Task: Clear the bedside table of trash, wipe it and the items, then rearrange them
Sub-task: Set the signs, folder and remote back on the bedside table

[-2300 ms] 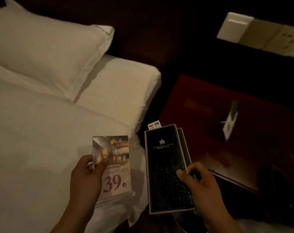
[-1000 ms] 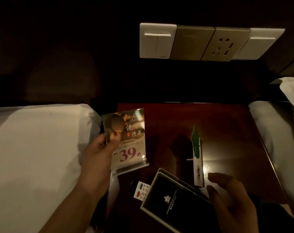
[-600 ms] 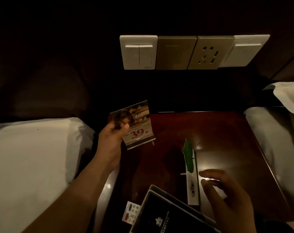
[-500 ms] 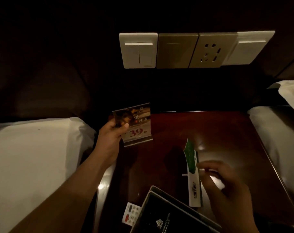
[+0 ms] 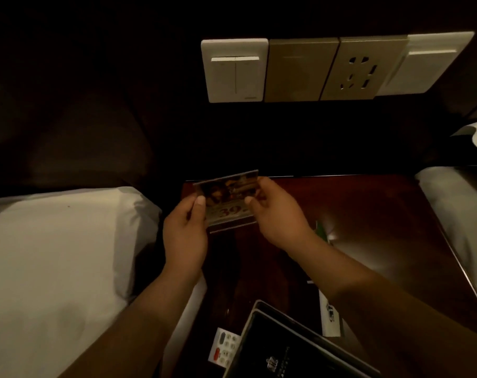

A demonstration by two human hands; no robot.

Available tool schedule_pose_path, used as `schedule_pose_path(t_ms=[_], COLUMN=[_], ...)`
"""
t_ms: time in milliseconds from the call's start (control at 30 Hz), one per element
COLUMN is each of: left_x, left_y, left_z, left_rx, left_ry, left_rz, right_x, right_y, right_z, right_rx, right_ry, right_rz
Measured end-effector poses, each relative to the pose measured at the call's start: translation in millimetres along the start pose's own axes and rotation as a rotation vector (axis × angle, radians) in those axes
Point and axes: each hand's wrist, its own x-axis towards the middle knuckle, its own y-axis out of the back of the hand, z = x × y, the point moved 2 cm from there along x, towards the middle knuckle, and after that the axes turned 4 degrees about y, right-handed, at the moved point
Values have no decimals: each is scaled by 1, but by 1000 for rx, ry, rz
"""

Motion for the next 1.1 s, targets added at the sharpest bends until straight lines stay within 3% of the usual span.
schedule_pose_path(t_ms=[367, 833, 1000, 1100], left_x=[49, 46, 43, 32], left_y=[6, 19, 23, 33], left_z=[3, -5, -3, 3], left_rx=[-62, -45, -21, 17], left_ry=[15, -51, -35, 7], left_rz=[-82, -97, -89, 20], right_x=[21, 27, 24, 8], right_y=[-23, -26, -18, 13], right_z=[8, 5, -1, 4], right_rx=[28, 62, 85, 78], right_ry=[58, 125, 21, 20], right_rz=[199, 170, 82, 117])
